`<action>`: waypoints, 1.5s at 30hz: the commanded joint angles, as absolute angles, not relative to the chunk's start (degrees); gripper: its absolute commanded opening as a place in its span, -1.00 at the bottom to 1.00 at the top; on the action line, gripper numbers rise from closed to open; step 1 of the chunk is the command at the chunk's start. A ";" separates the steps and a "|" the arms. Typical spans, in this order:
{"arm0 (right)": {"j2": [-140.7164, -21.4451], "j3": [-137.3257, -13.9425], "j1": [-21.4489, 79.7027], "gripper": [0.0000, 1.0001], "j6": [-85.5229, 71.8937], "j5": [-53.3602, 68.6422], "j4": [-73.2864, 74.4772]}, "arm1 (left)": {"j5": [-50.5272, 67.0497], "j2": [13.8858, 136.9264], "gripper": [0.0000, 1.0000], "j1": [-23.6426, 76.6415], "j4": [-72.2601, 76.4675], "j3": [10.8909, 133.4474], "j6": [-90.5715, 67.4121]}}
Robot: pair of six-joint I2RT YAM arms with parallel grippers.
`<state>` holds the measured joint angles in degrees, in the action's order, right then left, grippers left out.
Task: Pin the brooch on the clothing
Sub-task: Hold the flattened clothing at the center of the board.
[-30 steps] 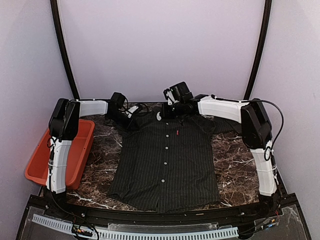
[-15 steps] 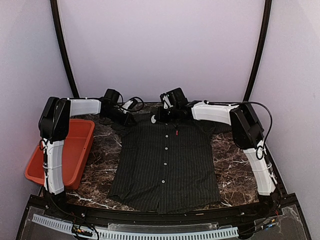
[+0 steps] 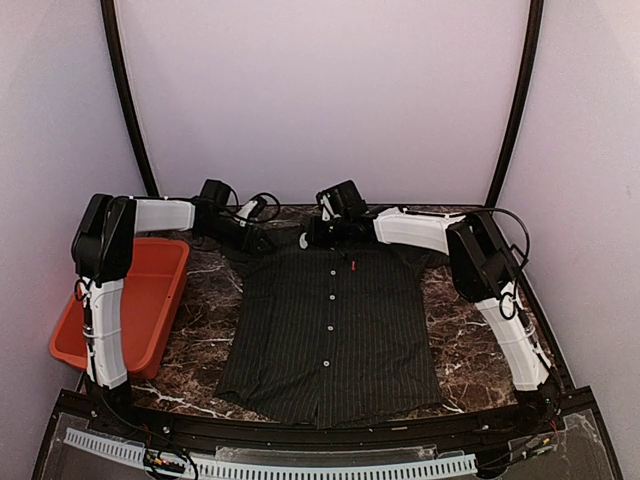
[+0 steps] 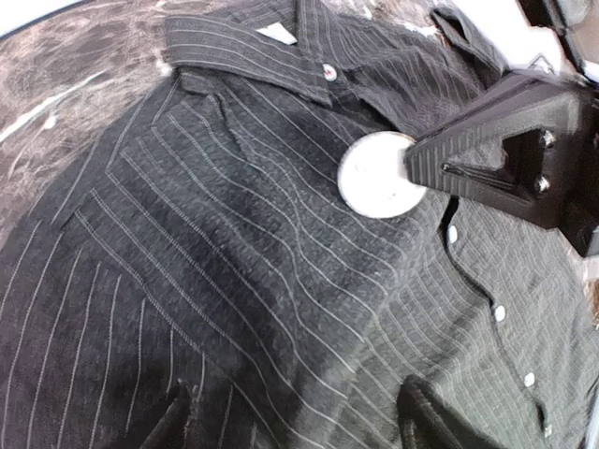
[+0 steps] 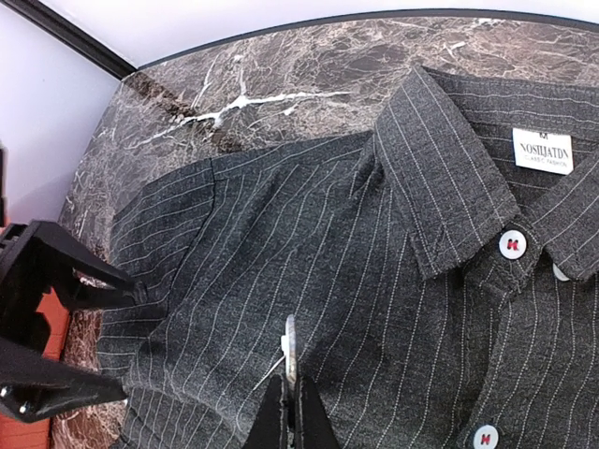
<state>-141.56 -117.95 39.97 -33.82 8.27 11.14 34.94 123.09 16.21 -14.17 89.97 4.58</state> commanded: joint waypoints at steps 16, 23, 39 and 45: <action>-137.28 -113.57 38.93 -1.00 -35.59 8.87 14.62 | 31.09 123.91 0.49 21.38 -22.51 99.08 36.95; -136.05 -113.07 38.50 -1.00 -35.00 9.02 15.21 | 30.76 127.63 0.37 22.65 -28.39 103.49 40.53; -136.14 -114.23 38.41 -1.00 -35.22 10.58 15.29 | 23.92 128.77 -0.08 23.42 -27.34 100.47 40.94; -136.35 -115.25 38.40 -1.00 -35.29 10.96 15.88 | 24.77 129.36 -0.13 23.66 -27.10 100.09 40.48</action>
